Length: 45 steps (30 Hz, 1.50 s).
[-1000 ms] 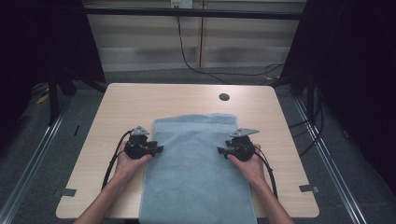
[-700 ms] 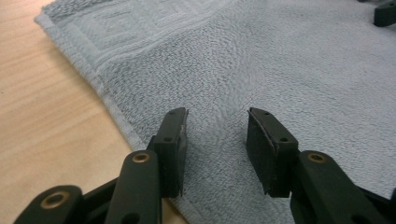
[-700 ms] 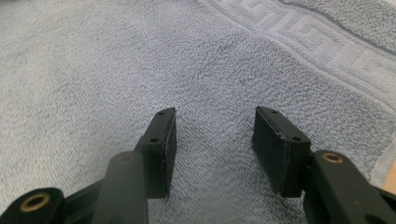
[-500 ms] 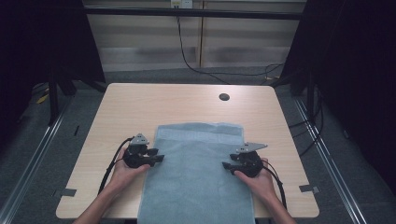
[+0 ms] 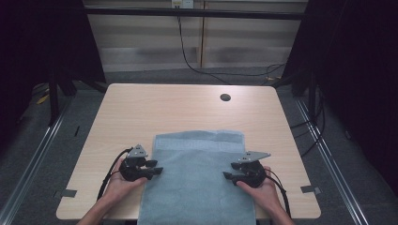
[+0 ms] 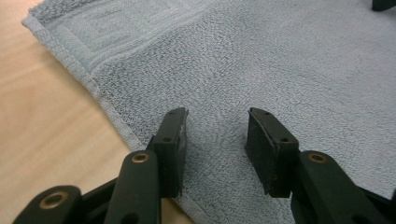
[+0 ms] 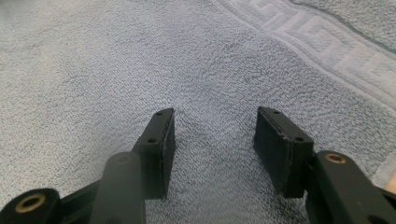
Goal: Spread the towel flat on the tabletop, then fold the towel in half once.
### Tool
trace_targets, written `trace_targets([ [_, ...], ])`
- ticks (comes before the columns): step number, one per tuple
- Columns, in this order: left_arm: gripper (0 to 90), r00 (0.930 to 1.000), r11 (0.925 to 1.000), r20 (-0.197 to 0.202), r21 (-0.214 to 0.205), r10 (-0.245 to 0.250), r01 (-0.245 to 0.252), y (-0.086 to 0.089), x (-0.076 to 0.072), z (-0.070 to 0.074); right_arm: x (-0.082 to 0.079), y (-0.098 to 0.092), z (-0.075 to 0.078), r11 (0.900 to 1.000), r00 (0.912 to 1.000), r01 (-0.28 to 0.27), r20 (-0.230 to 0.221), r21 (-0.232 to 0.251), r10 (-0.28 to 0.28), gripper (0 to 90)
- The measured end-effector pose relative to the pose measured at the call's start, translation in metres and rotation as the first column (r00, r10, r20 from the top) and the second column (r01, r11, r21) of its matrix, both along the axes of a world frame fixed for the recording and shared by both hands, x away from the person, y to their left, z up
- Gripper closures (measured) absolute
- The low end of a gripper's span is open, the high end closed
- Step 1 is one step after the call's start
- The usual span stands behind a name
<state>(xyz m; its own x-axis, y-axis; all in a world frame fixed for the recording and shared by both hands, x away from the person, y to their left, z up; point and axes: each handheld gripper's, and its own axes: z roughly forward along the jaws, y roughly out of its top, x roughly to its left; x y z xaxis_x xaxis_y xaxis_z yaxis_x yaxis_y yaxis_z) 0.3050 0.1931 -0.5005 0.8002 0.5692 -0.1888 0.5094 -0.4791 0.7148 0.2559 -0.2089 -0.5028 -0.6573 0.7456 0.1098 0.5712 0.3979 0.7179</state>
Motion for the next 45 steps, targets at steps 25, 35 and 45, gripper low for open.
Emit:
trace_targets([
  [25,50.7,0.9839,0.9805,0.014,-0.088,0.178,-0.176,0.018,0.056,0.017,0.049,-0.022,0.015,0.9916,0.9916,0.121,0.04,0.045,-0.123,38.6],
  [35,45.9,0.972,0.9707,0.007,-0.054,0.235,-0.234,0.008,0.087,0.002,0.1,-0.026,0.004,0.9793,0.9789,0.2,0.036,0.031,-0.201,30.2],
  [45,50.4,0.9846,0.9856,0.05,0.011,0.168,-0.169,-0.007,0.077,-0.005,0.1,-0.012,-0.009,0.9815,0.9811,0.186,0.061,-0.044,-0.184,27.6],
])
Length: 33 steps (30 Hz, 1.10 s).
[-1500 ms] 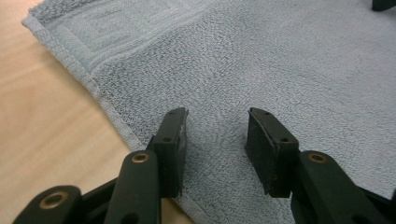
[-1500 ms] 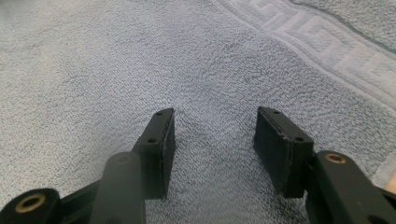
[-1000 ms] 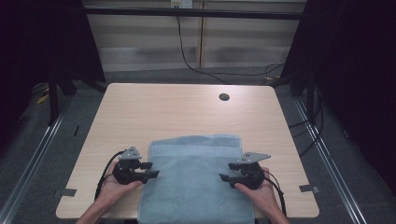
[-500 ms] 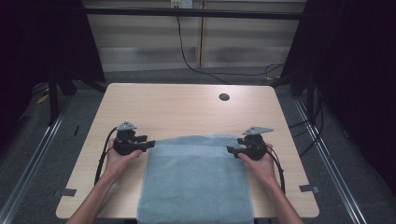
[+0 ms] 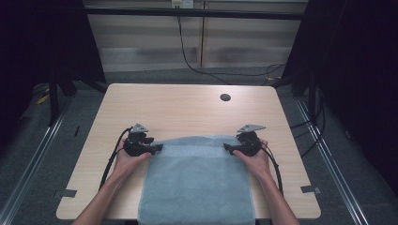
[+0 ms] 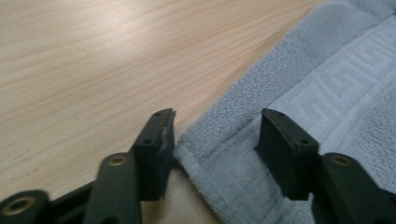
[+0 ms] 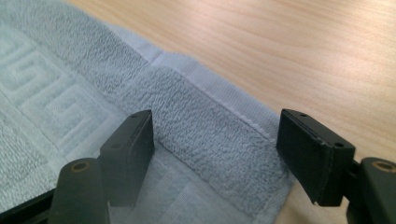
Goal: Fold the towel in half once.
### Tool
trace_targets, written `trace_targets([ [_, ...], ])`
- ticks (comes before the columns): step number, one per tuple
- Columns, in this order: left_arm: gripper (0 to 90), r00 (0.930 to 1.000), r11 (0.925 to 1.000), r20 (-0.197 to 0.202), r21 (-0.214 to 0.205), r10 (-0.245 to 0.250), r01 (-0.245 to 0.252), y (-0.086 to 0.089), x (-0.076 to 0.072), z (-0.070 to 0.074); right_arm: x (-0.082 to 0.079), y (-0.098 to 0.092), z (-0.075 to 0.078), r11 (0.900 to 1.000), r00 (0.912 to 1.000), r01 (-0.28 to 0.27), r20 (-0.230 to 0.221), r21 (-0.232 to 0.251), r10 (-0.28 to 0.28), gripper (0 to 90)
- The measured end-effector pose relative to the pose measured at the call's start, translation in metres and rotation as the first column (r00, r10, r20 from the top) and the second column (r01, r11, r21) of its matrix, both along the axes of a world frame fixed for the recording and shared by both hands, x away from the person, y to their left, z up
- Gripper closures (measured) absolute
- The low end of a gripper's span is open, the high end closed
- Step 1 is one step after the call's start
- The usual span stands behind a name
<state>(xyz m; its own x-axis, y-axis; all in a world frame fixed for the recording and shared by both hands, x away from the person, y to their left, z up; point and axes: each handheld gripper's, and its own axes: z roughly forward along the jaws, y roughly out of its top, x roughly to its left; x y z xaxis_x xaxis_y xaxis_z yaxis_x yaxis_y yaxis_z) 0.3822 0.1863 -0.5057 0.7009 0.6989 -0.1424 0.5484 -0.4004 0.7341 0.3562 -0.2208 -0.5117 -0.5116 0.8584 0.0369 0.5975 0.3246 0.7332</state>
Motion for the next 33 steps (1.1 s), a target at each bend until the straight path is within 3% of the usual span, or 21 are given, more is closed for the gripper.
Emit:
trace_targets([
  [1,60.0,0.9993,0.9993,0.015,0.013,-0.034,0.034,0.0,-0.002,0.0,0.0,0.001,0.0,1.0,1.0,-0.006,-0.001,-0.002,0.006,28.5],
  [2,62.3,0.9993,0.9993,0.015,0.013,-0.034,0.034,0.0,-0.002,0.0,0.0,0.001,0.0,1.0,1.0,-0.006,-0.001,-0.002,0.006,28.5],
  [3,66.6,0.9967,0.9962,0.03,0.046,-0.075,0.073,0.0,-0.007,0.001,-0.002,0.001,0.001,0.9999,0.9999,-0.013,-0.01,-0.001,0.013,38.6],
  [4,72.3,0.9966,0.9965,0.026,0.033,-0.078,0.077,0.0,-0.009,0.001,-0.003,0.0,0.002,0.9995,0.9995,-0.03,-0.005,0.008,0.03,49.4],
  [6,76.6,0.9959,0.9955,0.032,0.047,-0.084,0.083,0.001,-0.01,0.001,-0.005,-0.001,0.004,0.9985,0.9987,-0.049,-0.015,0.024,0.049,62.1],
  [8,78.2,0.9972,0.9972,0.022,0.022,-0.071,0.071,0.0,-0.011,0.002,-0.006,0.001,0.005,0.9966,0.9966,-0.075,-0.031,0.035,0.076,77.5],
  [9,78.6,0.9974,0.9978,0.031,-0.002,-0.066,0.066,0.001,-0.011,0.005,-0.005,0.002,0.005,0.9947,0.9951,-0.092,-0.031,0.045,0.094,81.0],
  [12,78.8,0.999,0.994,0.03,-0.103,-0.034,0.037,0.008,-0.009,0.017,-0.004,0.003,0.007,0.9937,0.9945,-0.096,-0.036,0.058,0.098,83.3],
  [14,78.7,0.9988,0.9875,0.046,-0.156,-0.017,0.024,0.012,-0.008,0.027,-0.002,-0.001,0.012,0.9895,0.9957,-0.085,-0.026,0.117,0.089,83.7],
  [17,78.7,0.9984,0.985,0.057,-0.172,-0.007,0.016,0.013,-0.006,0.036,0.0,-0.004,0.027,0.9839,0.9969,-0.078,0.013,0.16,0.077,83.8],
  [20,78.7,0.9978,0.9827,0.067,-0.185,0.001,0.012,0.014,-0.003,0.043,0.002,-0.005,0.037,0.9823,0.9967,-0.077,0.038,0.171,0.071,83.8],
  [21,78.6,0.9969,0.9808,0.076,-0.195,0.017,-0.002,0.015,0.002,0.052,0.004,-0.005,0.05,0.9816,0.9957,-0.079,0.062,0.174,0.069,83.8],
  [22,78.6,0.9969,0.9808,0.076,-0.195,0.017,-0.002,0.015,0.002,0.052,0.006,-0.005,0.059,0.9811,0.9949,-0.077,0.078,0.178,0.063,83.8],
  [26,78.7,0.9928,0.9724,0.112,-0.233,0.043,-0.016,0.016,0.017,0.081,0.017,-0.007,0.088,0.978,0.9904,-0.074,0.129,0.195,0.05,83.8],
  [27,78.6,0.9928,0.9724,0.112,-0.233,0.043,-0.016,0.016,0.017,0.081,0.017,-0.007,0.088,0.978,0.9904,-0.074,0.129,0.195,0.05,83.8],
  [28,78.6,0.9913,0.9715,0.122,-0.236,0.05,-0.02,0.015,0.02,0.086,0.022,-0.007,0.1,0.9779,0.9875,-0.074,0.151,0.196,0.045,83.8],
  [30,78.6,0.987,0.9625,0.139,-0.268,0.081,-0.042,0.016,0.03,0.105,0.029,-0.007,0.113,0.9763,0.984,-0.067,0.175,0.206,0.031,83.8],
  [32,78.6,0.9823,0.9604,0.159,-0.274,0.099,-0.052,0.016,0.037,0.12,0.037,-0.007,0.127,0.9733,0.9793,-0.061,0.202,0.221,0.016,83.8],
  [33,78.6,0.9823,0.9604,0.159,-0.274,0.099,-0.052,0.016,0.037,0.12,0.04,-0.007,0.133,0.9732,0.9769,-0.059,0.214,0.222,0.011,83.8],
])
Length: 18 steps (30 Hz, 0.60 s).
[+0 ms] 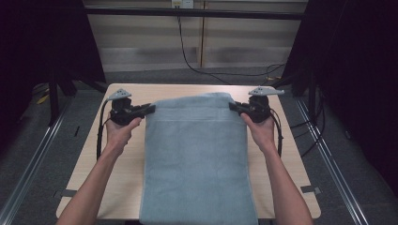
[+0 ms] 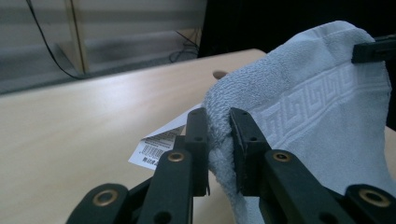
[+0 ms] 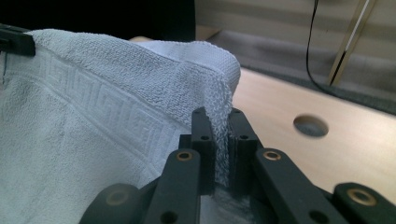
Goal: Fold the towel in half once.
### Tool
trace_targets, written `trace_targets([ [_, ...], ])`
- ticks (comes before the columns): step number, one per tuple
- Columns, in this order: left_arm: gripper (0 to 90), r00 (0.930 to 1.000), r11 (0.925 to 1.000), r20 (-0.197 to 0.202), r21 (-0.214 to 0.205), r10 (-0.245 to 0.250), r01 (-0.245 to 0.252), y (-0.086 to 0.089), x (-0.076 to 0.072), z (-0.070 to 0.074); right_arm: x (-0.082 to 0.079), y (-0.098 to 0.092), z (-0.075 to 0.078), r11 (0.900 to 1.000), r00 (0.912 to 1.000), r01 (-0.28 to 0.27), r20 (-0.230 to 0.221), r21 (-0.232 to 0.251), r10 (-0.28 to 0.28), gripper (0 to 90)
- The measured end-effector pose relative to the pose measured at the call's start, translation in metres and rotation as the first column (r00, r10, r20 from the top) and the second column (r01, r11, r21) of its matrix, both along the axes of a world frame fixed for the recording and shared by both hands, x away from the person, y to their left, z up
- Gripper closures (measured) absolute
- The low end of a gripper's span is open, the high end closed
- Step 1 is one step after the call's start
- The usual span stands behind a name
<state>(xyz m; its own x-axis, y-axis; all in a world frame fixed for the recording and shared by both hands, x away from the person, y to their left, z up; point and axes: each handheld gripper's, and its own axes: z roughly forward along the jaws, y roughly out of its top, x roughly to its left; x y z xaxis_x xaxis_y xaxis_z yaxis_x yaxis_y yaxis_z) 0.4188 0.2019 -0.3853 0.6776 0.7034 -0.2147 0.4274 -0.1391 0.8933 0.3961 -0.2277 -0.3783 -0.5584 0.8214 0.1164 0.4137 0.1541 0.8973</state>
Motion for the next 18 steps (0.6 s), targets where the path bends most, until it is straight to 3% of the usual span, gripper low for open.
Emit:
trace_targets([
  [2,78.6,0.9996,0.9996,0.027,-0.027,0.012,-0.012,0.0,0.005,0.019,0.005,0.001,0.012,1.0,0.9997,0.004,0.024,0.0,-0.004,83.8],
  [3,78.6,0.9996,0.9996,0.027,-0.027,0.012,-0.012,0.0,0.005,0.019,0.007,0.001,0.017,1.0,0.9993,0.007,0.038,0.005,-0.007,83.8],
  [6,78.6,0.9981,0.9995,0.061,-0.032,0.007,-0.005,-0.004,0.008,0.039,0.011,-0.001,0.03,0.9997,0.9984,0.022,0.053,0.002,-0.022,83.9],
  [9,78.0,0.9956,0.9986,0.093,-0.052,-0.004,0.008,-0.007,-0.001,0.048,0.009,-0.005,0.042,0.9994,0.9975,0.027,0.065,0.022,-0.029,83.8],
  [11,78.1,0.9946,0.9981,0.101,-0.054,-0.026,0.031,-0.007,-0.008,0.046,-0.001,-0.005,0.042,0.9991,0.9983,-0.004,0.059,0.041,0.001,83.8],
  [12,78.0,0.9944,0.9985,0.1,-0.038,-0.036,0.04,-0.007,-0.018,0.038,-0.008,-0.005,0.04,0.9993,0.9982,-0.017,0.058,0.034,0.015,83.8],
  [14,78.2,0.9951,0.9974,0.087,-0.049,-0.048,0.053,-0.004,-0.029,0.028,-0.02,-0.005,0.032,0.9993,0.9985,-0.037,0.041,0.012,0.036,83.9],
  [16,78.1,0.9943,0.9958,0.085,-0.059,-0.065,0.07,-0.001,-0.034,0.024,-0.034,-0.009,0.024,0.9986,0.9984,-0.049,0.027,0.021,0.049,83.9],
  [17,78.2,0.9933,0.9942,0.079,-0.059,-0.085,0.09,0.001,-0.049,0.017,-0.042,-0.012,0.021,0.9978,0.998,-0.059,0.025,0.029,0.058,83.9],
  [18,78.2,0.9915,0.9935,0.087,-0.051,-0.097,0.102,0.002,-0.053,0.015,-0.052,-0.014,0.017,0.9969,0.9974,-0.07,0.022,0.036,0.069,83.9],
])
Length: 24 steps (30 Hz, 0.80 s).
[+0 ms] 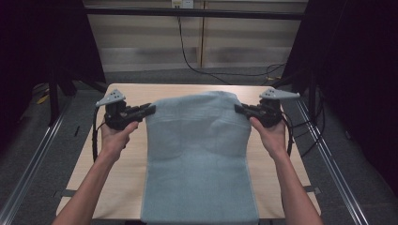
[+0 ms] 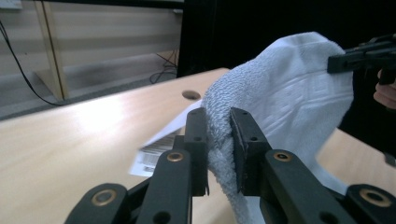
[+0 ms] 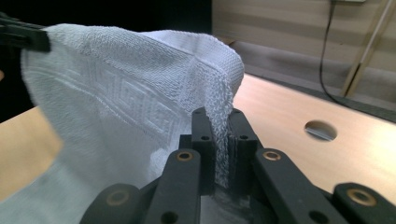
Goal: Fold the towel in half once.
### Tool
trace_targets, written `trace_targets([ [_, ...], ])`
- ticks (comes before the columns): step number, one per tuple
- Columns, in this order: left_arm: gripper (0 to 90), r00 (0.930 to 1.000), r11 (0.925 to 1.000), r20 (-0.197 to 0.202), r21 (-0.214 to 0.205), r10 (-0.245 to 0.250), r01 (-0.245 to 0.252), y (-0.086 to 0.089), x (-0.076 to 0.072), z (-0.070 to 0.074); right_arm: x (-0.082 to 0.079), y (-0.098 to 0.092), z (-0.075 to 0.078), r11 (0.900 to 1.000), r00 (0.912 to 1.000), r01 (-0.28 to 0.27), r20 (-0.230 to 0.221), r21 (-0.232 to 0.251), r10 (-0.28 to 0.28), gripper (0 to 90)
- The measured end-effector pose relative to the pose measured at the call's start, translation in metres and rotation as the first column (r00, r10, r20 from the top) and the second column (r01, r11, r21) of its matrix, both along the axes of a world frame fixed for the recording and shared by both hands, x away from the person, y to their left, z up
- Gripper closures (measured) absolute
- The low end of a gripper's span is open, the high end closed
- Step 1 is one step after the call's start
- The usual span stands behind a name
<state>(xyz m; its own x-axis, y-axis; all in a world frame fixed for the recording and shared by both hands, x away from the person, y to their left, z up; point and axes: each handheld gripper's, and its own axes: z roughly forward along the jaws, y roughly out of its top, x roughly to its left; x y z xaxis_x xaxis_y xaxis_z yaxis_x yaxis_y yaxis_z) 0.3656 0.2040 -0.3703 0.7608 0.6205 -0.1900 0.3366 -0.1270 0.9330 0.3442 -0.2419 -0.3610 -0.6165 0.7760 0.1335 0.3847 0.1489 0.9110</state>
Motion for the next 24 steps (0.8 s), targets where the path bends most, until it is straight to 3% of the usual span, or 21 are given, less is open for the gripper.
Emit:
trace_targets([
  [2,78.2,1.0,0.9999,0.003,0.01,-0.008,0.008,0.002,-0.008,-0.003,-0.015,-0.002,-0.005,0.9998,0.9998,-0.018,-0.009,-0.002,0.018,83.9],
  [3,78.2,0.9996,0.9996,-0.004,0.0,-0.027,0.027,0.005,-0.02,-0.008,-0.022,-0.002,-0.007,0.9996,0.9996,-0.027,-0.01,-0.005,0.027,83.9],
  [5,78.1,0.9992,0.9992,-0.009,0.012,-0.038,0.038,0.007,-0.032,-0.014,-0.038,-0.002,-0.013,0.9988,0.9988,-0.046,-0.018,-0.015,0.046,83.9],
  [8,78.1,0.9977,0.997,-0.03,0.046,-0.061,0.062,0.01,-0.056,-0.028,-0.062,-0.001,-0.027,0.9968,0.9962,-0.077,-0.044,-0.023,0.076,83.9],
  [9,78.2,0.9977,0.997,-0.03,0.046,-0.061,0.062,0.01,-0.056,-0.028,-0.062,-0.001,-0.027,0.9968,0.9962,-0.077,-0.044,-0.023,0.076,83.9],
  [10,78.1,0.9979,0.9957,-0.036,0.073,-0.054,0.057,0.01,-0.071,-0.034,-0.075,0.001,-0.035,0.9951,0.9943,-0.092,-0.057,-0.035,0.09,83.9],
  [12,78.1,0.9952,0.9922,-0.051,0.088,-0.083,0.088,0.011,-0.084,-0.039,-0.092,0.001,-0.044,0.9933,0.992,-0.106,-0.074,-0.045,0.103,83.9],
  [14,78.2,0.9919,0.9882,-0.077,0.108,-0.101,0.109,0.014,-0.098,-0.047,-0.103,0.001,-0.05,0.9926,0.9898,-0.115,-0.089,-0.039,0.111,83.8],
  [15,78.1,0.9919,0.9882,-0.077,0.108,-0.101,0.109,0.014,-0.098,-0.047,-0.103,0.001,-0.05,0.9926,0.9898,-0.115,-0.089,-0.039,0.111,83.8],
  [16,78.1,0.9865,0.9836,-0.118,0.126,-0.114,0.129,0.015,-0.11,-0.06,-0.116,0.002,-0.06,0.99,0.9846,-0.133,-0.121,-0.049,0.126,83.7],
  [17,78.1,0.9865,0.9836,-0.118,0.126,-0.114,0.129,0.015,-0.11,-0.06,-0.12,0.003,-0.065,0.9888,0.9823,-0.138,-0.136,-0.058,0.129,83.7],
  [18,78.1,0.9789,0.9767,-0.16,0.152,-0.126,0.151,0.015,-0.121,-0.077,-0.124,0.005,-0.071,0.9864,0.9781,-0.148,-0.158,-0.072,0.135,83.7],
  [20,78.0,0.9671,0.9677,-0.216,0.182,-0.134,0.175,0.014,-0.128,-0.095,-0.132,0.009,-0.086,0.9828,0.9689,-0.159,-0.206,-0.093,0.137,83.6],
  [21,77.9,0.9629,0.9625,-0.233,0.199,-0.136,0.185,0.014,-0.129,-0.099,-0.136,0.011,-0.094,0.9815,0.9616,-0.164,-0.237,-0.098,0.137,83.4],
  [22,77.4,0.9629,0.9625,-0.233,0.199,-0.136,0.185,0.014,-0.129,-0.099,-0.138,0.012,-0.099,0.98,0.9569,-0.171,-0.254,-0.102,0.14,83.2],
  [23,77.1,0.9504,0.9544,-0.274,0.214,-0.146,0.209,0.013,-0.131,-0.111,-0.141,0.013,-0.106,0.9767,0.9516,-0.179,-0.273,-0.119,0.141,83.0],
  [24,77.0,0.9436,0.9502,-0.297,0.224,-0.146,0.217,0.012,-0.132,-0.116,-0.143,0.015,-0.111,0.9733,0.9473,-0.181,-0.291,-0.142,0.133,83.0],
])
